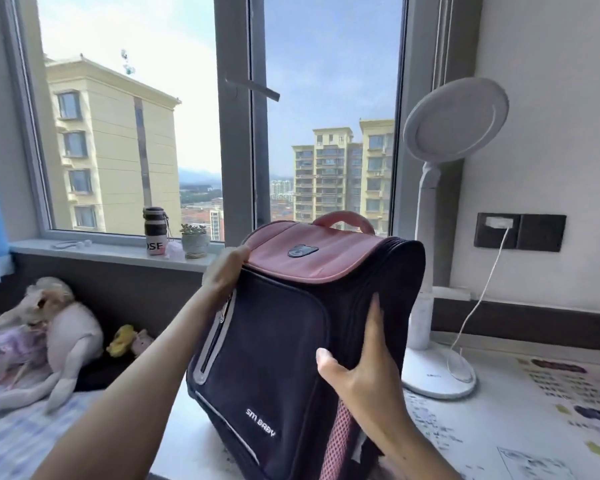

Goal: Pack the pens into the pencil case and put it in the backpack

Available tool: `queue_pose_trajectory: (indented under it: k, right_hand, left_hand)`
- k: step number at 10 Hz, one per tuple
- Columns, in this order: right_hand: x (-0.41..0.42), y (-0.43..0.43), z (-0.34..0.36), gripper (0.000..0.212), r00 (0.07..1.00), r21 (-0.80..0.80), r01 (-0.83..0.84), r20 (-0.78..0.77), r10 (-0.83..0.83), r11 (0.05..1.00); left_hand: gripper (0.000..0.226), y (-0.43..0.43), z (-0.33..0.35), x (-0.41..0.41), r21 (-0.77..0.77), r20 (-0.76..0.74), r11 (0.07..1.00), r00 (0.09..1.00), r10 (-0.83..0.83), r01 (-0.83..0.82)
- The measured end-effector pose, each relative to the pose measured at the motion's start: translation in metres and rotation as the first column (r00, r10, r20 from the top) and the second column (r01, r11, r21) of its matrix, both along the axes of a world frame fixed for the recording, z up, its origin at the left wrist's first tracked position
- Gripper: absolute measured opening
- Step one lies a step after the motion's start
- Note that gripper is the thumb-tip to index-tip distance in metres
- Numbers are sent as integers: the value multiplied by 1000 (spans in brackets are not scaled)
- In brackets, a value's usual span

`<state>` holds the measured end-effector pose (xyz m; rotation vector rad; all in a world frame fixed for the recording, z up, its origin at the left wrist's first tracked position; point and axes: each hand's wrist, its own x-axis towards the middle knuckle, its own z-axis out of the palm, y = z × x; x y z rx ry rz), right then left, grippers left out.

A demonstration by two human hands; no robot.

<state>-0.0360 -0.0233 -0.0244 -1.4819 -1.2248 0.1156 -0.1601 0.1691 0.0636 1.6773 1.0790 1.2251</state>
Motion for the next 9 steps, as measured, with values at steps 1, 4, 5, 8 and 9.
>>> queue_pose_trajectory:
  k: [1, 4, 5, 8, 9]
  right_hand:
    - [31, 13, 5, 105, 986, -1, -152, -68, 152, 988]
    - [84, 114, 20, 88, 922, -98, -372, -153, 355, 923]
    - [86, 140, 25, 88, 911, -106, -392, -180, 370, 914]
    - [100, 155, 25, 89, 981, -259, -196, -40, 192, 946]
    - [104, 135, 29, 85, 996, -194, -66, 51, 78, 979]
  left_hand:
    - [17, -18, -7, -10, 77, 97, 986, 985, 141, -148]
    - [59, 9, -26, -14, 216, 179, 842, 868, 463, -494]
    - [57, 35, -19, -12, 234, 142, 837, 869, 474, -495]
    - [69, 63, -7, 12, 248, -73, 839, 854, 515, -485]
    - [62, 55, -7, 17, 394, -44, 761, 817, 575, -515]
